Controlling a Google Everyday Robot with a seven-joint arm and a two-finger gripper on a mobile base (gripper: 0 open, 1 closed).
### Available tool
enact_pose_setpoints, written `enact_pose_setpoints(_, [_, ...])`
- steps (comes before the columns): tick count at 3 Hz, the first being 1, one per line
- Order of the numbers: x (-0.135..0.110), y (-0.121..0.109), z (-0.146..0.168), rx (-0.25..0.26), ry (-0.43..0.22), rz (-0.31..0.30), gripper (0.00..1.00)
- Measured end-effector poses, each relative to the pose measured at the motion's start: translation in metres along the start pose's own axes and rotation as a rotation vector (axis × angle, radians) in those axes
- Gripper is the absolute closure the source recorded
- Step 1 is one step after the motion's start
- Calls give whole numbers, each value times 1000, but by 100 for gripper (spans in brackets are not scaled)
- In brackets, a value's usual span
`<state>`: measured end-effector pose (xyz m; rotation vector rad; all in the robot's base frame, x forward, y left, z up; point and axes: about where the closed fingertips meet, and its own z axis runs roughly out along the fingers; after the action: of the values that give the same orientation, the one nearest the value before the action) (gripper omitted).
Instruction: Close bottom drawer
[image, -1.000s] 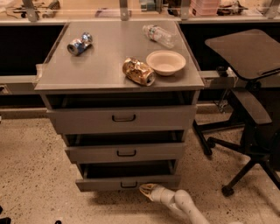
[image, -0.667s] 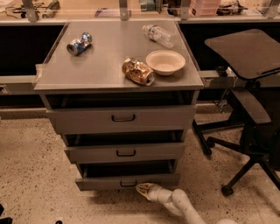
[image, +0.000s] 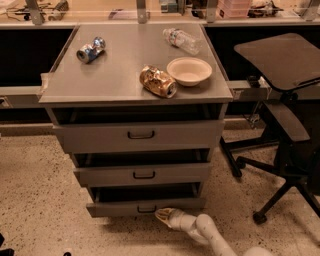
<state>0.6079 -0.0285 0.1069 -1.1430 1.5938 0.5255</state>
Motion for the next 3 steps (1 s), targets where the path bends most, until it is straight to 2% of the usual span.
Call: enact_pose_setpoints(3, [0,-9,0,-9,-12,6,100])
